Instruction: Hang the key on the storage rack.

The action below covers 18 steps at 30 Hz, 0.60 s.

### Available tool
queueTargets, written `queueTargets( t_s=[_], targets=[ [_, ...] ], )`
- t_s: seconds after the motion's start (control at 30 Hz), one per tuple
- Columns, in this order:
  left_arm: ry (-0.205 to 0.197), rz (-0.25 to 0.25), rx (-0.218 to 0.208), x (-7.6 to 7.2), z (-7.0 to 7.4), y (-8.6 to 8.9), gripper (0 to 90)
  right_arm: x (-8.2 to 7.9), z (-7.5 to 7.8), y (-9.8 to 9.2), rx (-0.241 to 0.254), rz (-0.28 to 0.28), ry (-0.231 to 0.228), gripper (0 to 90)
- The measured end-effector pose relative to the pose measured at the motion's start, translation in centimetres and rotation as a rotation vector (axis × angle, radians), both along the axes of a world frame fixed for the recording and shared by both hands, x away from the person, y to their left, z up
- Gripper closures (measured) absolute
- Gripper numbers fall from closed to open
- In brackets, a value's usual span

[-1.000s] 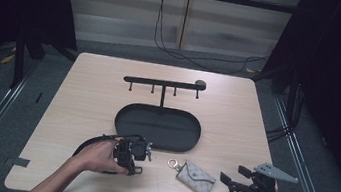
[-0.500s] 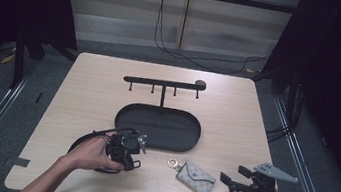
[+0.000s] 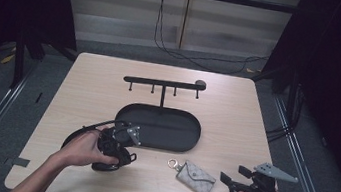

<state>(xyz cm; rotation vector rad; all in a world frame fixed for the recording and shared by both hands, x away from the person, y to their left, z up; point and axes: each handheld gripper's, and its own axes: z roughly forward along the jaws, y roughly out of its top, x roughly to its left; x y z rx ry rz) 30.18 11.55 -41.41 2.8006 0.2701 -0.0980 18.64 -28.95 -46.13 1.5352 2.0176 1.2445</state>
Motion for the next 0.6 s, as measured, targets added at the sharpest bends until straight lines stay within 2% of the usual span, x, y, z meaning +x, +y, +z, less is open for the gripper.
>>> queueTargets(
  t_s=[0.43,0.6],
  targets=[
    [-0.011,0.038,-0.04,0.3,2.1,1.4,70.7,0.0,0.0,0.0,0.002,-0.002,0.001,19.7],
    [-0.023,0.043,-0.032,0.5,3.4,1.9,70.7,0.0,0.0,0.0,0.002,-0.002,0.001,19.7]
  ],
)
